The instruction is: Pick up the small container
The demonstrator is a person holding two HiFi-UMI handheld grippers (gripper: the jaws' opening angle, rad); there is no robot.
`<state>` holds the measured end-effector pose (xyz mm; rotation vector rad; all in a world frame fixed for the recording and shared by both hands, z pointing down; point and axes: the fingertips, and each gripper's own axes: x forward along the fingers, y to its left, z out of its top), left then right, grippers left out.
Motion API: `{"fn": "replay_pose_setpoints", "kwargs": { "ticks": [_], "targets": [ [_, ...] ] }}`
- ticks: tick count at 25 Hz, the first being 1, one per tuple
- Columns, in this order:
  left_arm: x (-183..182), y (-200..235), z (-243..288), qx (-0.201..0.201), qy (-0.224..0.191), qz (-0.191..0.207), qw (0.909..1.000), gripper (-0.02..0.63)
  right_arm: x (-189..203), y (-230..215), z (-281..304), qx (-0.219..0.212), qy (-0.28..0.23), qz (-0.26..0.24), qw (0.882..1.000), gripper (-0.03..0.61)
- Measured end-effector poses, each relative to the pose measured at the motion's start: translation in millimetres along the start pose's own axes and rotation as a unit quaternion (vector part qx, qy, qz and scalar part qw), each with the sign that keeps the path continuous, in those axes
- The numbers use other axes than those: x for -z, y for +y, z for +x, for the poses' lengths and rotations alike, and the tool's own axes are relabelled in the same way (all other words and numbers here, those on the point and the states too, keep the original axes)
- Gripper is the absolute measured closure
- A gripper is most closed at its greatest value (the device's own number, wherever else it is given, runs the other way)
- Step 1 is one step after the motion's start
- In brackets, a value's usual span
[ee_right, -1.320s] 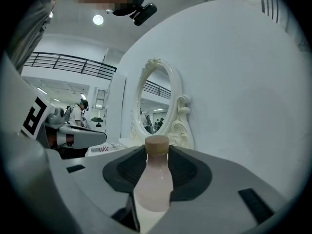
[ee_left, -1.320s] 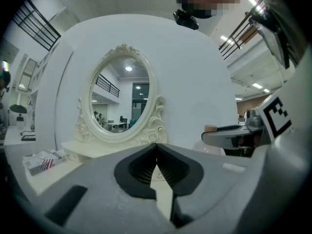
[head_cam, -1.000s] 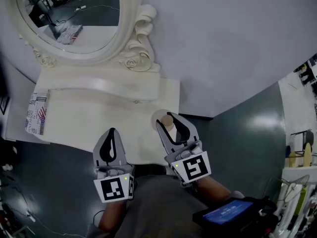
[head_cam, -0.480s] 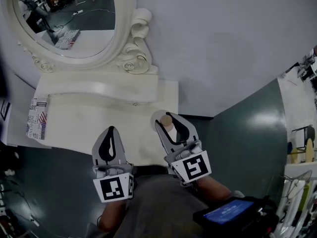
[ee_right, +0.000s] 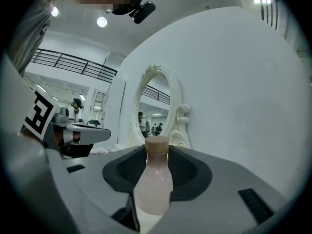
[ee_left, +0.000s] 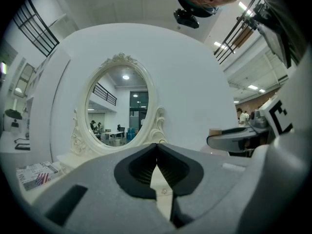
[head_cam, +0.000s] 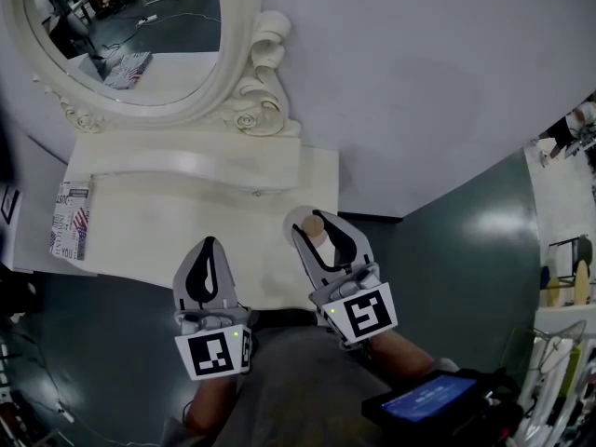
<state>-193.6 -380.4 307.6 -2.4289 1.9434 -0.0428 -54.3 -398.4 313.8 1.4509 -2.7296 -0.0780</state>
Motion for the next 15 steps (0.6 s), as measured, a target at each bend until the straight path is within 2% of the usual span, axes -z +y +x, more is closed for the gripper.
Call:
{"fn": "replay_pose_setpoints", "kwargs": {
  "ticks": [15],
  "targets": [
    [1.0,-7.8,1.7,0.002,0.000,-0.001,1.0000,0.598,1.6,-4.4,-3.0,-0.001,0.003,0.000,1.000,0.436]
  ]
}}
